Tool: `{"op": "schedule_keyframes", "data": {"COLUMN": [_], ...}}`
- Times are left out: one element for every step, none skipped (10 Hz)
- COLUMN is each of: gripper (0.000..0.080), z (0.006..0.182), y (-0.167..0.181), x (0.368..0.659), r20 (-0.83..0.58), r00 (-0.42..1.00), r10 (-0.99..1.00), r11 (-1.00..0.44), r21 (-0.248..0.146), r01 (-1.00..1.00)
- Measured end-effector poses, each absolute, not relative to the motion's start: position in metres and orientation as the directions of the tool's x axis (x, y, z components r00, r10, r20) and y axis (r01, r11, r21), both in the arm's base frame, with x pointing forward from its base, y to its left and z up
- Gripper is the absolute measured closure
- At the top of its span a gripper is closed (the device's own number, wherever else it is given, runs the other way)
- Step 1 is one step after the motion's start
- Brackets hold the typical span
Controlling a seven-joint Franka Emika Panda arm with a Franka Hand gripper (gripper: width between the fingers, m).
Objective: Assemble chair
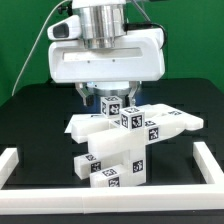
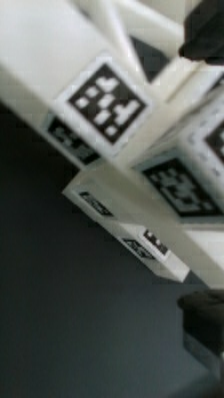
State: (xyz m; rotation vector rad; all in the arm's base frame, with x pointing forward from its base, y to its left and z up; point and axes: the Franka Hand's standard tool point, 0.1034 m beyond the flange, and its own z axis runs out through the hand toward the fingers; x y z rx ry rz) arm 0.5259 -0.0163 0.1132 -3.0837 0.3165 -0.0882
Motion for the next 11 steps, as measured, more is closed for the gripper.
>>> {"op": "schedule_keyframes", "data": {"gripper": [0.0152,0.0150,0.0150,0.0150,0.0259,0.0395,0.0515,0.0515,0.0515,0.0515,0.0515], "z": [0.1127,0.1128,0.1129,0.1125,0.1124,0.1123,0.1121,0.1122,0.1129,0.1134,0.1135], "y": [-0.0172,-0.0156,-0.0097,-0.0110,-0.0120,-0.0116,-0.0113,-0.0115,-0.0124,-0.0131,-0.0143], "x": [0.5254,0.5264,0.5282,0.5279,0.5279,0.5278,0.5277,0.5280,0.5290,0.5295,0.5295], "r20": [0.054,0.054,0.050,0.053,0.052,0.053,0.053,0.055,0.059,0.059,0.056], "r00": [0.990,0.996,0.978,0.990,0.990,0.992,0.999,0.994,0.969,0.922,0.885], "r10": [-0.130,0.074,0.201,0.129,0.131,0.113,-0.009,-0.091,-0.240,-0.382,-0.462], "r11": [-0.991,-0.997,-0.980,-0.992,-0.991,-0.994,-1.000,-0.996,-0.971,-0.924,-0.887], "r21": [-0.040,-0.003,0.021,0.012,0.013,0.011,0.004,-0.002,-0.010,-0.019,-0.026], "r01": [-0.128,0.075,0.200,0.129,0.130,0.112,-0.009,-0.091,-0.240,-0.381,-0.462]}}
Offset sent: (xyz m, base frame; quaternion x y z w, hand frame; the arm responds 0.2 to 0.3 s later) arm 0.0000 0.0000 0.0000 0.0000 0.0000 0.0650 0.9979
